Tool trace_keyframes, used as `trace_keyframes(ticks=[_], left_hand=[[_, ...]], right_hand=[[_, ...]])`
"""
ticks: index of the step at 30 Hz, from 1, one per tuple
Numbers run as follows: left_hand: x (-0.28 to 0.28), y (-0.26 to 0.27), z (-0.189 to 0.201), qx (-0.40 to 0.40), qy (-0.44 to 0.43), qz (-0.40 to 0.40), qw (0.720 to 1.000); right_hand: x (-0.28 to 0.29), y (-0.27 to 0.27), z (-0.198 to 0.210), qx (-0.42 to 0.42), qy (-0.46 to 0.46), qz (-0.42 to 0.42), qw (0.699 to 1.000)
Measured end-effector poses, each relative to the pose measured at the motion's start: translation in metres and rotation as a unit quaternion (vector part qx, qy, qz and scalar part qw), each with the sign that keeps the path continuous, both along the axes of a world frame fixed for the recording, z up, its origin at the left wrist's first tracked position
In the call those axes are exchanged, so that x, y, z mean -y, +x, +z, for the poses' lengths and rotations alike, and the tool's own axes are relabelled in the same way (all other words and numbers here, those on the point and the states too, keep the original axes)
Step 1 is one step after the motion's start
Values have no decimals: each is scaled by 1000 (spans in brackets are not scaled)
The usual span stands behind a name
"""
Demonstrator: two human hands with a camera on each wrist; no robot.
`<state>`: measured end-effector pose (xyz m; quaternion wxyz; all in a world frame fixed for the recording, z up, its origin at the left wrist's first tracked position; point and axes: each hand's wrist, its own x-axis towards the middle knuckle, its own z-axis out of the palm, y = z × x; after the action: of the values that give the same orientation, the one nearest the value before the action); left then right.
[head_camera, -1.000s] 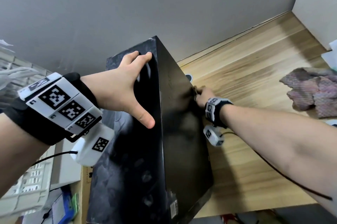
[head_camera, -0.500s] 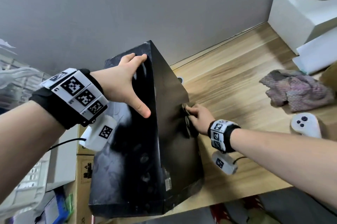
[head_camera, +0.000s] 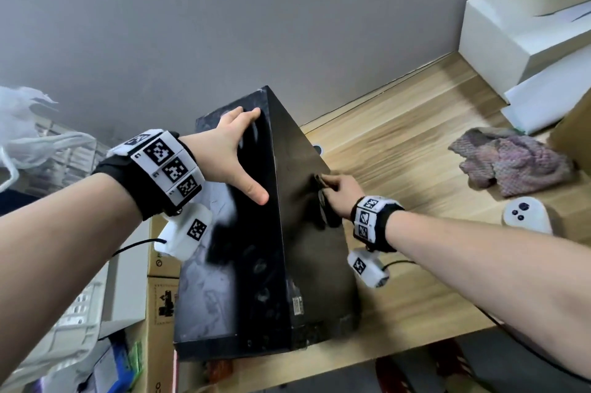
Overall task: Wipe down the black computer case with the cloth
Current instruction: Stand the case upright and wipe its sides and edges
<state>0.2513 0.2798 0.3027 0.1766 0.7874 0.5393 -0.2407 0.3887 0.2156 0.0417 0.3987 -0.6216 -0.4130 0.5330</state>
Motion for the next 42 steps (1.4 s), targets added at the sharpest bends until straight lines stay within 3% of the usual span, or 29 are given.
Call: trace_keyframes(ticks=[4, 8, 14, 20, 25, 28, 37, 42], left_hand=[[1, 1, 0, -10, 0, 3, 1000], [3, 3, -1, -22, 7, -4, 1000], [0, -1, 0, -25, 17, -9, 999], [7, -8, -3, 17, 37, -1, 999], [27, -40, -19, 142, 87, 29, 986], [41, -55, -24, 144, 114, 42, 982], [70, -74, -19, 145, 162, 89, 972], [95, -116, -11, 131, 237, 102, 957]], right_hand=[[-47, 9, 75, -8, 100, -35, 994], [-6, 6, 110, -14, 209, -46, 977], [95, -6, 101, -37, 279, 2, 959], [60, -6, 111, -40, 300, -20, 953], [74, -10, 110, -48, 283, -26, 957], [94, -14, 120, -49, 291, -19, 955], [198, -16, 136, -26, 357, 117, 926], [204, -3, 173, 115, 394, 223, 884]])
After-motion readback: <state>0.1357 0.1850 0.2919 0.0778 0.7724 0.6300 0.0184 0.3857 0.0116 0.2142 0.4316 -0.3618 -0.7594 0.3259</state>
